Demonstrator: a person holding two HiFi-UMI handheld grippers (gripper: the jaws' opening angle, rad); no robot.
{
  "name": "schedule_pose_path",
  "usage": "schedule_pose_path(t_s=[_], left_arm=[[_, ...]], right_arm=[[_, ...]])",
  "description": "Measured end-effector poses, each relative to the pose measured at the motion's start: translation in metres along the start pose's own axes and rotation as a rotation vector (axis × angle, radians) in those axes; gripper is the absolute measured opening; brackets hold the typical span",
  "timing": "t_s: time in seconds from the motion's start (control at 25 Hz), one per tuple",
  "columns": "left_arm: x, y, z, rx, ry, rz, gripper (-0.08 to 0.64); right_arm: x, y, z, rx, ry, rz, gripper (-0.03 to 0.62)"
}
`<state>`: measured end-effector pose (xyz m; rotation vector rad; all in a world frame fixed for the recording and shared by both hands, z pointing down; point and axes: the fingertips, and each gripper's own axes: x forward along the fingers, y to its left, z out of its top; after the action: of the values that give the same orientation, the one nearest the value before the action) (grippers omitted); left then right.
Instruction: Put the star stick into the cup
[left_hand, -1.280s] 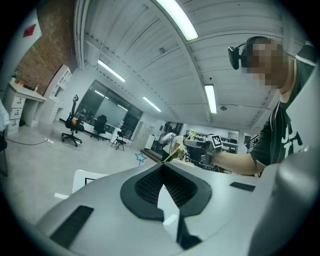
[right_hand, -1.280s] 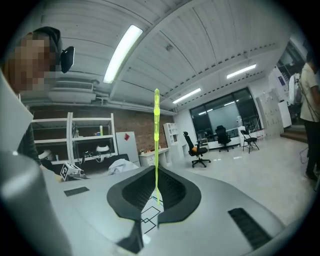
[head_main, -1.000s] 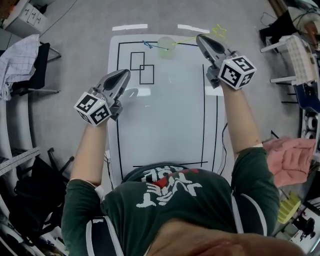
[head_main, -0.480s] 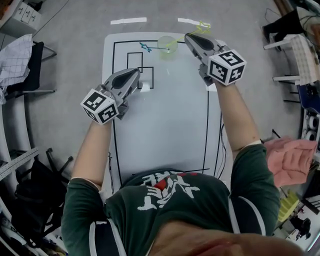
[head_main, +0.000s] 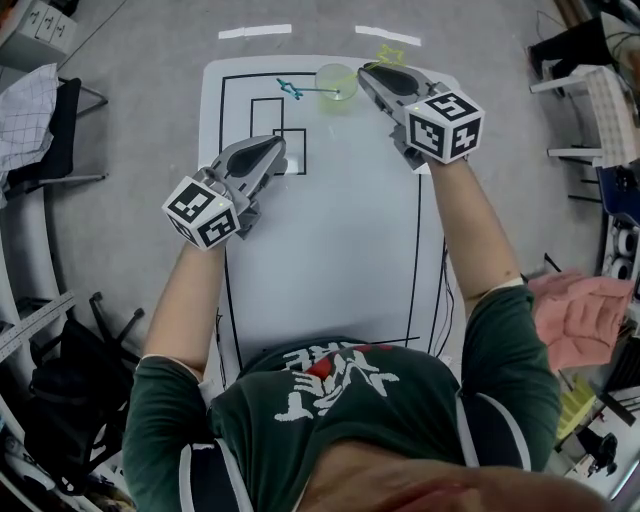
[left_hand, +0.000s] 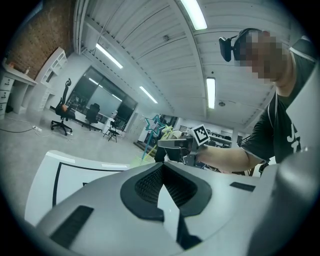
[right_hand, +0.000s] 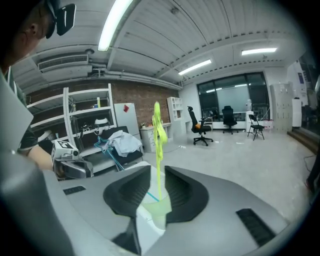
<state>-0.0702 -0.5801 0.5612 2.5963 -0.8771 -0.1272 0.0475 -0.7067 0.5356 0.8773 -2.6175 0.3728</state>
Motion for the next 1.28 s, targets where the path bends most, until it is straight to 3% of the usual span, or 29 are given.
schedule_pose_path(t_s=[0.08,0.28,0.84,1.28], left_arm=[[0.002,-0.002,-0.001,0.0,0.0,-0.006,0.009],[0.001,-0.003,-0.003,-0.008,0.0,-0.011,0.009],[-0.006,-0.014,-0.013,-0.028,0.017,-0.008,0.009],[-0.008,-0.018,0.001,-0.01,0.002,0.011,0.009]], right_arm=[[0.001,0.002,-0.003,0.002,0.012,0.011,0.191],[0.002,0.007,-0.007,-0.01,0.024,0.021,0.243],[-0.007,0.001,-0.037,0.037,0.087,-0.025,0.278],[-0.02,0.008,-0.04,0.07,0.103,-0.016,0.276]])
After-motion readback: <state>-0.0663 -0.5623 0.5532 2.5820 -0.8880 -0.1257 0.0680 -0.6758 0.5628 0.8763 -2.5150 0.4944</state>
